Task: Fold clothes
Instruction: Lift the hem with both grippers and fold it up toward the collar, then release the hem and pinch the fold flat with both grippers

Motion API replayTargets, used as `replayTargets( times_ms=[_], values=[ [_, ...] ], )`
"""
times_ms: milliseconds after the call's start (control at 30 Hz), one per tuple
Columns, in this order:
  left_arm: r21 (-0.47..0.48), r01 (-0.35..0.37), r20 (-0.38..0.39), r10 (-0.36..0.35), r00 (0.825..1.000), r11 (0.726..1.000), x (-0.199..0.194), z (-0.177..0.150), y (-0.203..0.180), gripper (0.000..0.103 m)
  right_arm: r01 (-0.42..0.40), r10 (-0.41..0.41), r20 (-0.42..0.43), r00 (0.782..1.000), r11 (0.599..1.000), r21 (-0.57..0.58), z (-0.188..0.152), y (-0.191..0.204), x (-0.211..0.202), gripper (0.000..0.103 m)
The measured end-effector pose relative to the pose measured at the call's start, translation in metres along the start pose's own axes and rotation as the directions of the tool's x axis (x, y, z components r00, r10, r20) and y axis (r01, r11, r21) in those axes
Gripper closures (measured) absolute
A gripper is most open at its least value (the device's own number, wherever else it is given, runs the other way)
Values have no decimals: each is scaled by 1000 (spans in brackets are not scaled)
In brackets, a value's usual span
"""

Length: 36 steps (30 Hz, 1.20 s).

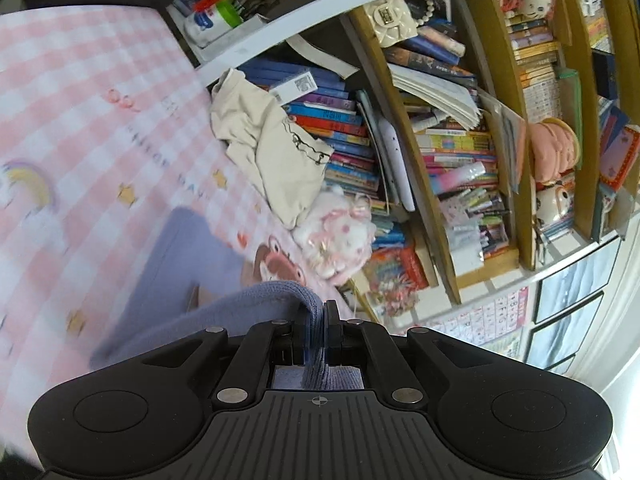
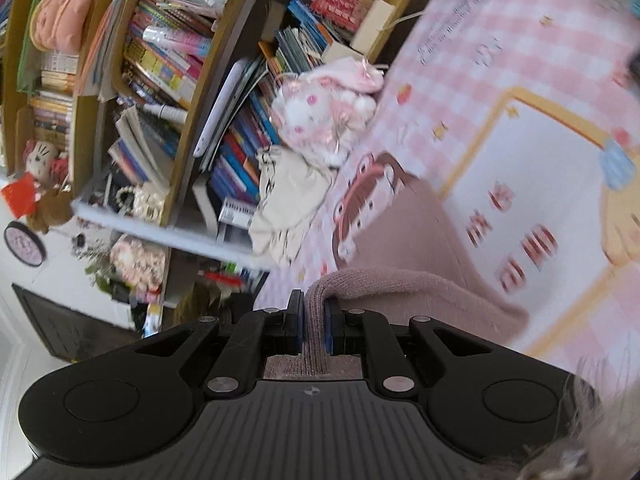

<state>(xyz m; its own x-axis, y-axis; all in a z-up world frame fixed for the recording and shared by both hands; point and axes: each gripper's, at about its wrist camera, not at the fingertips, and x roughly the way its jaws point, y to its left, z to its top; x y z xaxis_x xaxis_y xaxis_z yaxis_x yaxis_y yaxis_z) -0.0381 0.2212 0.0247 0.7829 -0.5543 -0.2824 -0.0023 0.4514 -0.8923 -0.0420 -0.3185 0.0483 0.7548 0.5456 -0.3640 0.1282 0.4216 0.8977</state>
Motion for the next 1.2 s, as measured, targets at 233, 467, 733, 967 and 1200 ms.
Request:
replayTargets(
  times_ms=[233,467,733,967,1200],
  values=[
    [-1,-58,-63,58,996,998,45,33,21,99,72,-73,11,997,997,5,29,-5,58,93],
    [-15,-120,-119,118,986,993,77,51,41,98,144,-144,-10,989,989,20,40,-20,97,93],
    [161,-243,-99,261,960,957,84,67,35,49,310,-307,49,950,947,-79,39,-16,114,59],
    [589,-269,-77,384,920,762,97,52,4,49,477,-452,175,875,738,-477,25,13,123,43],
    [820,-256,-40,497,867,512,153,23,-7,52,512,-550,172,817,555,-655,20,4,166,47]
  ],
)
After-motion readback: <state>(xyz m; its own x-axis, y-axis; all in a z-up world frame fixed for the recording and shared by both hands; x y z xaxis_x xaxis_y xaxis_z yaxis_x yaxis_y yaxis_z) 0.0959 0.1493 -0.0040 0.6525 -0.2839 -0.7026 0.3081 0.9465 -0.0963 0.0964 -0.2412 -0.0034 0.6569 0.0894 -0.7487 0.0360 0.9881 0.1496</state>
